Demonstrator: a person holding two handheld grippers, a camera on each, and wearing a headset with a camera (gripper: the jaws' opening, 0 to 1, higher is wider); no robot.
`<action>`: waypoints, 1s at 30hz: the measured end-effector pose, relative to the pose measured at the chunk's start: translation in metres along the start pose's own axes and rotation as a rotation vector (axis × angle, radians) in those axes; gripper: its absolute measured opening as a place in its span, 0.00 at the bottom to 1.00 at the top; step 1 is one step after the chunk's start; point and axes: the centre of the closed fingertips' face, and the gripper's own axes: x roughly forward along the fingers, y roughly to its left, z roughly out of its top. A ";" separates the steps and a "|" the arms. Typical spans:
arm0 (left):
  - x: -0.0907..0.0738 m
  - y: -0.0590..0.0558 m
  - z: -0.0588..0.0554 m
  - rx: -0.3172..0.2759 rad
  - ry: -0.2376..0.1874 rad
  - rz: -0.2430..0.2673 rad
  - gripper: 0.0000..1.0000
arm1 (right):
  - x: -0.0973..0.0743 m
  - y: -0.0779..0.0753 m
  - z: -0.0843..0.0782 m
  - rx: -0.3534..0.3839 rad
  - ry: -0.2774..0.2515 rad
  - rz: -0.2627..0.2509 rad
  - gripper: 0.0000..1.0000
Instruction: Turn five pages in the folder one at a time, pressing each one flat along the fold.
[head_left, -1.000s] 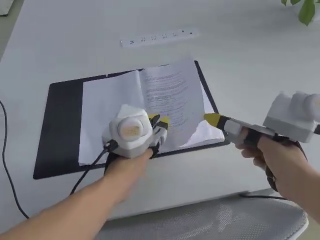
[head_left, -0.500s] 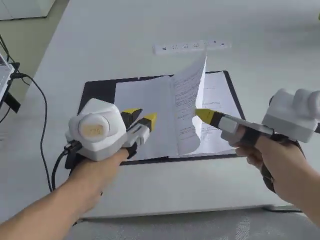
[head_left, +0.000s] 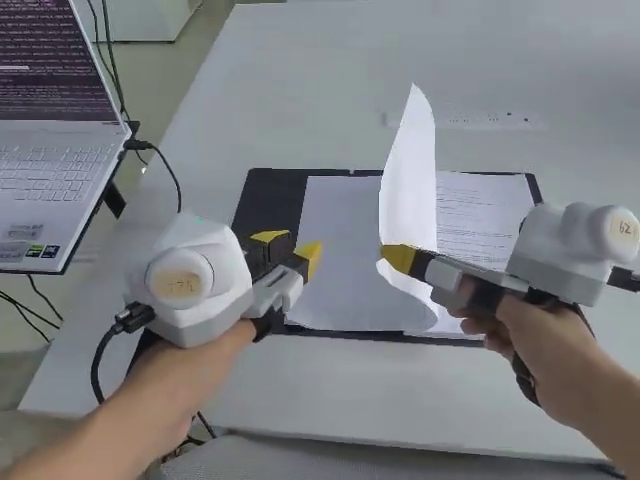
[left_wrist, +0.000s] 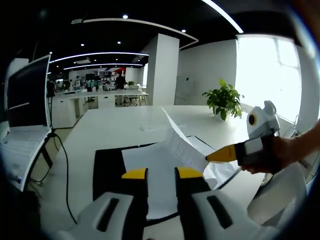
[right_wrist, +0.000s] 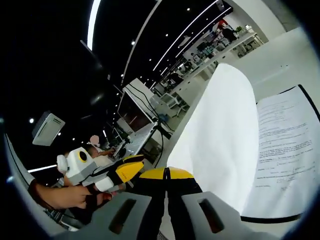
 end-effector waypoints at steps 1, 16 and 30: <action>-0.002 0.002 0.000 0.000 -0.001 0.004 0.19 | 0.004 0.001 -0.002 0.006 0.007 0.004 0.00; -0.022 0.029 -0.023 -0.024 0.045 0.035 0.19 | 0.052 -0.003 -0.046 0.027 0.138 -0.008 0.00; -0.021 0.037 -0.053 -0.029 0.123 0.028 0.18 | 0.082 -0.036 -0.085 0.044 0.244 -0.070 0.00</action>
